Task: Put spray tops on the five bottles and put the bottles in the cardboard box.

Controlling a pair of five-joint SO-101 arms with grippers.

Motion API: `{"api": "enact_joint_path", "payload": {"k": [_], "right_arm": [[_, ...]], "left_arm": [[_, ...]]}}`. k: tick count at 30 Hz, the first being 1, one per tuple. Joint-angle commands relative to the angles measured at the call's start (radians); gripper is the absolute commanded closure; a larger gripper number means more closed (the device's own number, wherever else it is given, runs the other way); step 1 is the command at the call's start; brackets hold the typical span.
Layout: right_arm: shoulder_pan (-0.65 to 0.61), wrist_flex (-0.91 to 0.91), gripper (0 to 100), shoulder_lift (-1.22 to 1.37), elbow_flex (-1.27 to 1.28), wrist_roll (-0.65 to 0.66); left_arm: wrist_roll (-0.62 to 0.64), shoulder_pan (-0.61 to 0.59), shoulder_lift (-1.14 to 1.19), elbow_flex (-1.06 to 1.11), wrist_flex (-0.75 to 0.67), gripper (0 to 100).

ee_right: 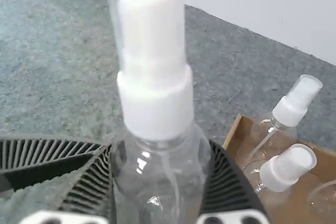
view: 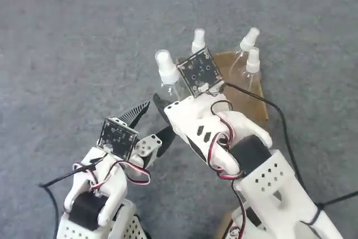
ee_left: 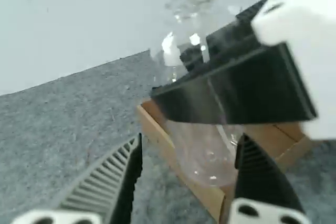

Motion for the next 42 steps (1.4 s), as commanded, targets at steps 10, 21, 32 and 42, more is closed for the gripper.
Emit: {"api": "enact_joint_path", "payload": {"k": [10,21,32,42], "right_arm": [[0.297,0.085,99.2,-0.062,-0.080,0.100],[0.432,-0.120,99.2,-0.223,0.287,0.110],[0.438,-0.430,99.2,-0.226,0.522,0.011],[0.440,-0.585,99.2,-0.193,0.644,0.015]], "left_arm": [[0.008,-0.003,-0.006,0.010,-0.028,74],[0.012,-0.123,-0.006,0.022,-0.081,100],[0.012,-0.129,-0.006,0.064,-0.129,99],[0.012,-0.129,-0.006,0.064,-0.126,99]]}}
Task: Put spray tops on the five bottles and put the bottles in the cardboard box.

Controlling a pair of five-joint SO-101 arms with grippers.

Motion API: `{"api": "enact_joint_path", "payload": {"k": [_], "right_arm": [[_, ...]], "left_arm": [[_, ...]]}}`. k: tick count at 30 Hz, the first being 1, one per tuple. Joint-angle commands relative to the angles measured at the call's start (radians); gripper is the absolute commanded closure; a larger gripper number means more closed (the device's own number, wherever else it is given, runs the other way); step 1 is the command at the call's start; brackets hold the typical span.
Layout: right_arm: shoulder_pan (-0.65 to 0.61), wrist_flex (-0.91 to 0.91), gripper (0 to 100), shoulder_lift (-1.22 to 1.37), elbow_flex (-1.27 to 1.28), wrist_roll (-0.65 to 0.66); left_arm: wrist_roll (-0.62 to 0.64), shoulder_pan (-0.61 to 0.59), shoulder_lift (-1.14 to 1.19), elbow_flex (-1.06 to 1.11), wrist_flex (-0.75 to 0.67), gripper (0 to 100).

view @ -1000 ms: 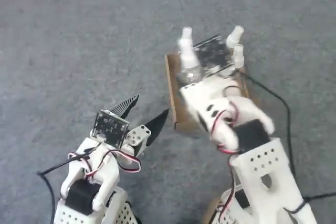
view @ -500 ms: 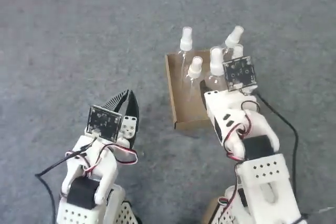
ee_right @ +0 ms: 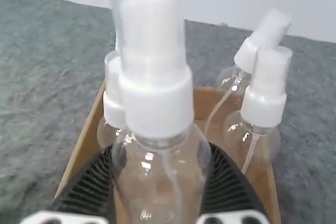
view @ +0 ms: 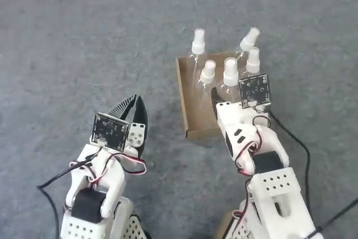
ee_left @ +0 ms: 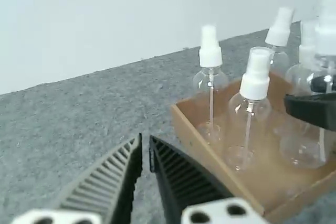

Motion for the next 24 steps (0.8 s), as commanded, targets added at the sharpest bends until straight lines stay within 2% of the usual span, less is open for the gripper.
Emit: {"api": "enact_joint_path", "payload": {"k": [1,12,15,24], "right_arm": [[0.012,-0.051,99.2,0.015,-0.008,-0.011],[0.012,-0.255,99.2,0.219,0.048,-0.009],[0.012,-0.326,99.2,0.225,0.104,-0.006],[0.012,-0.389,99.1,0.226,0.181,-0.008]], "left_arm": [[0.011,-0.006,-0.015,-0.005,-0.023,99],[0.011,-0.006,-0.015,-0.005,-0.023,99],[0.011,-0.006,-0.015,-0.004,-0.023,99],[0.011,-0.006,-0.015,-0.004,-0.023,99]]}}
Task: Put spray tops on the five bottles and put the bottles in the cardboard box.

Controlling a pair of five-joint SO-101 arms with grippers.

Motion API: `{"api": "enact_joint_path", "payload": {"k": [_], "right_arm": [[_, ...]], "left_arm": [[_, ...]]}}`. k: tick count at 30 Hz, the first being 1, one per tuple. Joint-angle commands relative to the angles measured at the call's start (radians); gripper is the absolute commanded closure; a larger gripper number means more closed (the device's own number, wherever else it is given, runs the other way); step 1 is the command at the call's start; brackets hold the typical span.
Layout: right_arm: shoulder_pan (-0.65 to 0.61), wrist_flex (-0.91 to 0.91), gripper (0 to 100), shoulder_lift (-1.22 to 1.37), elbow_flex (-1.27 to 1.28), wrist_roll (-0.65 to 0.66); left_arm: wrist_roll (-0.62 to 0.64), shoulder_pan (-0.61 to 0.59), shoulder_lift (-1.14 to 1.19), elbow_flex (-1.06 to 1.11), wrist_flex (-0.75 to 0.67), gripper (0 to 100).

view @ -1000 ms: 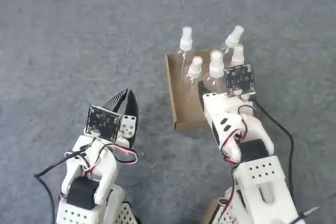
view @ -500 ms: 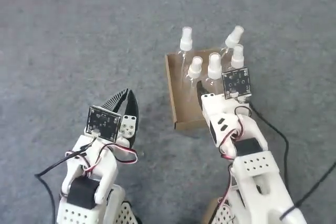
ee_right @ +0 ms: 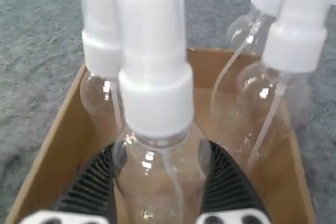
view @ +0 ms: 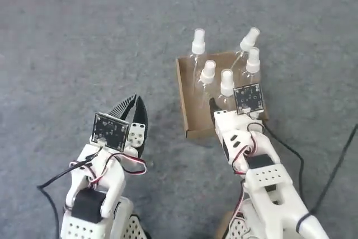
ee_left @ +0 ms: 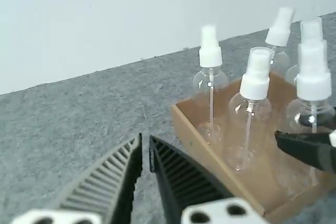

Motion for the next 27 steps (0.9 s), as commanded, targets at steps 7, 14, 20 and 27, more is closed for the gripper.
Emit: {"api": "enact_joint_path", "payload": {"k": [7,14,20,27], "right_arm": [[0.002,-0.090,98.7,-0.004,0.037,-0.003],[0.001,-0.090,90.3,-0.005,0.037,-0.003],[0.001,-0.090,79.1,-0.005,0.037,-0.002],[-0.001,-0.090,74.5,-0.005,0.031,-0.002]], "left_arm": [[0.011,-0.005,-0.015,-0.004,-0.023,99],[0.011,-0.006,-0.015,-0.004,-0.023,99],[0.011,-0.006,-0.015,-0.004,-0.025,99],[0.011,-0.006,-0.015,-0.004,-0.025,99]]}}
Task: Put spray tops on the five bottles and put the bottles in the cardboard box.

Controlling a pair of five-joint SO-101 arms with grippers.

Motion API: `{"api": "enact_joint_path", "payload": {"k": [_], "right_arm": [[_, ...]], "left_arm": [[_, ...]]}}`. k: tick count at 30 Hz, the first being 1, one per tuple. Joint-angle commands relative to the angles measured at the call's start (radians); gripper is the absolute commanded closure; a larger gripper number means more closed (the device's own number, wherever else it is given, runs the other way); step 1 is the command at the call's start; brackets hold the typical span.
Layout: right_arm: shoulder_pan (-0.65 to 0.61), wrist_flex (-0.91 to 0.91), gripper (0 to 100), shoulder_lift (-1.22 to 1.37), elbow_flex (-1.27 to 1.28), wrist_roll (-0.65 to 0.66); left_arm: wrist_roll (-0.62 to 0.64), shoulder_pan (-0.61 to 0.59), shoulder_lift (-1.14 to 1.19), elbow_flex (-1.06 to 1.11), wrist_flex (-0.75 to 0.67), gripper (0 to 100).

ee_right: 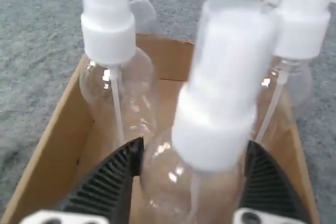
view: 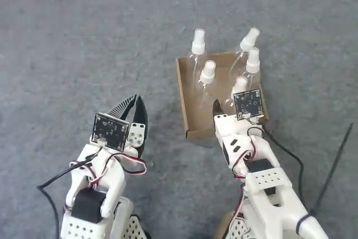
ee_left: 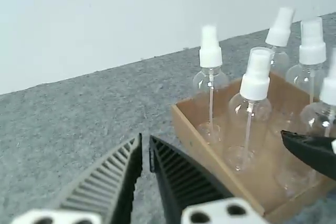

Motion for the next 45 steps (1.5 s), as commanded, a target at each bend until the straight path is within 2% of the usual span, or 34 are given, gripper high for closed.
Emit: {"api": "enact_joint_path", "payload": {"k": [1,12,19,27,45], "right_arm": [[0.001,-0.025,74.1,-0.005,-0.012,-0.002],[0.001,-0.022,73.5,-0.005,-0.061,-0.002],[0.001,0.137,73.5,-0.007,-0.180,-0.002],[0.001,0.165,73.7,-0.007,-0.233,-0.002],[0.001,0.536,73.5,-0.008,-0.559,-0.002]], "left_arm": [[0.011,-0.006,-0.015,-0.004,-0.025,99],[0.011,-0.005,-0.015,-0.004,-0.025,99],[0.011,-0.005,-0.015,-0.004,-0.023,99],[0.011,-0.006,-0.015,-0.004,-0.021,99],[0.011,-0.006,-0.015,-0.002,-0.021,99]]}}
